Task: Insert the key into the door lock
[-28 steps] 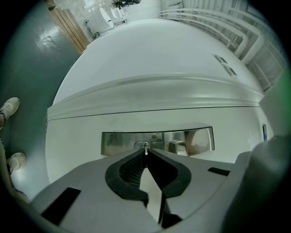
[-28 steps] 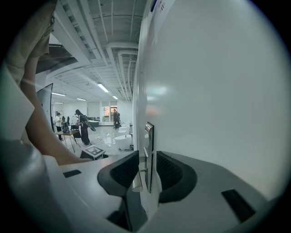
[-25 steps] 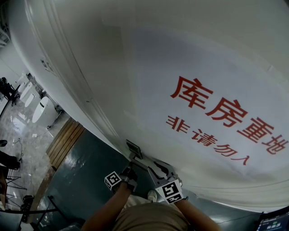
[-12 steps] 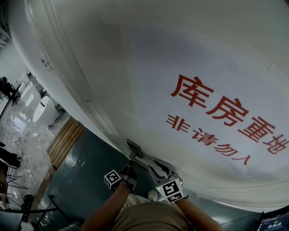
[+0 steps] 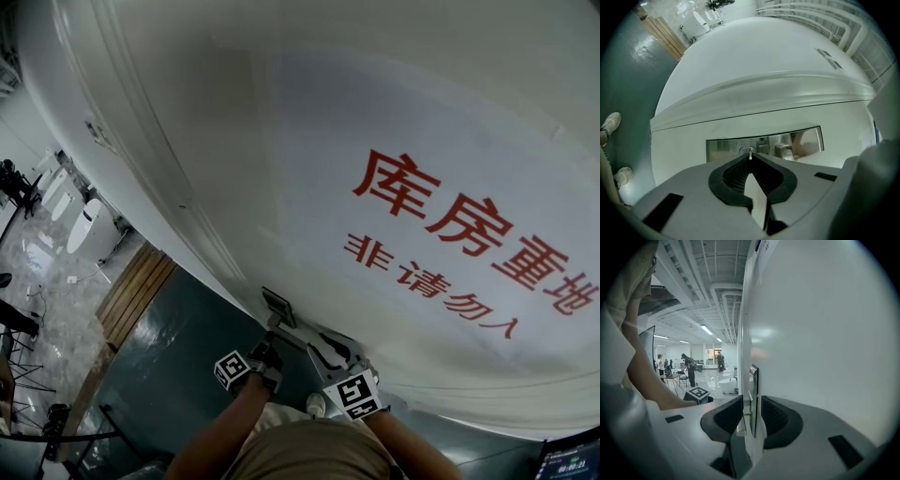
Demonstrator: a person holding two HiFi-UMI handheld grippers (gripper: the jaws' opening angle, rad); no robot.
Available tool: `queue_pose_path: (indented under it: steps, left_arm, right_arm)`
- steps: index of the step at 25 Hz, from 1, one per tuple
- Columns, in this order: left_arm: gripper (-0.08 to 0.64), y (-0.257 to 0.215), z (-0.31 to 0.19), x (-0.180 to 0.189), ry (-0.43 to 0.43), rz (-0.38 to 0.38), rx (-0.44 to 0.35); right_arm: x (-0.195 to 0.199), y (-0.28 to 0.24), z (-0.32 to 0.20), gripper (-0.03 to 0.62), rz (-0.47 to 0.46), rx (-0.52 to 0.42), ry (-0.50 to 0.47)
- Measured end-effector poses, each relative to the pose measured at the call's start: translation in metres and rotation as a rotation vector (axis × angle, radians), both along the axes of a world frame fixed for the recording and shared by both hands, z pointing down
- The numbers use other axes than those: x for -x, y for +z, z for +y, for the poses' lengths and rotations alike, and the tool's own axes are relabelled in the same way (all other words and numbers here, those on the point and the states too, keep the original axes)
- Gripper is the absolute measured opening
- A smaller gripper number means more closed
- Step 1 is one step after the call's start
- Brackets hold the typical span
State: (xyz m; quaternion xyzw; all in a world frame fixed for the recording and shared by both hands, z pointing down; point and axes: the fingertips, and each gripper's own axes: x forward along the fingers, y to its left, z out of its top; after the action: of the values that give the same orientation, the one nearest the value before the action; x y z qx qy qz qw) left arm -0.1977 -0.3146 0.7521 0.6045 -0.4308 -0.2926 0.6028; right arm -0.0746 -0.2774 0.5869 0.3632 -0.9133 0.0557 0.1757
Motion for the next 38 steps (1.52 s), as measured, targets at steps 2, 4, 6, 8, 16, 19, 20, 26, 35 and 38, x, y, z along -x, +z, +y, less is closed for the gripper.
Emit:
queue_pose_path:
  steps: [2, 4, 6, 8, 16, 19, 20, 26, 35, 38]
  left_arm:
    - [0.031, 0.000, 0.000, 0.002, -0.023, 0.019, 0.008]
    - [0.031, -0.001, -0.001, 0.004, -0.055, 0.041, 0.016]
    - [0.031, -0.001, -0.001, 0.005, -0.067, 0.043, 0.010]
    - [0.030, 0.000, 0.000, 0.002, -0.056, 0.026, -0.002]
    - [0.031, 0.002, -0.003, 0.010, -0.087, 0.051, -0.003]
    - [0.031, 0.000, -0.004, 0.006, -0.058, 0.018, 0.001]
    - [0.031, -0.001, -0.003, 0.003, -0.048, 0.012, 0.002]
    - [0.031, -0.002, -0.002, 0.002, -0.066, -0.007, 0.007]
    - [0.029, -0.001, 0.001, -0.002, -0.093, 0.007, -0.005]
    - [0.030, 0.000, 0.000, 0.000, -0.098, 0.047, -0.003]
  right_arm:
    - [0.003, -0.001, 0.000, 0.123, -0.004, 0.001, -0.005]
    - [0.006, -0.002, 0.001, 0.123, -0.009, 0.001, -0.010]
    - [0.007, -0.003, 0.001, 0.123, -0.009, 0.000, -0.013]
    - [0.008, -0.002, 0.001, 0.123, -0.007, 0.000, -0.014]
    - [0.010, 0.000, 0.004, 0.123, 0.000, 0.003, -0.020]
    - [0.009, 0.002, 0.004, 0.123, 0.004, 0.008, -0.019]
    - [0.009, 0.003, 0.005, 0.123, 0.005, 0.011, -0.019]
    - [0.019, 0.006, 0.006, 0.123, 0.006, 0.014, -0.043]
    - [0.023, 0.003, 0.002, 0.123, 0.008, 0.009, -0.045]
    - [0.020, 0.004, 0.001, 0.123, 0.012, 0.012, -0.038]
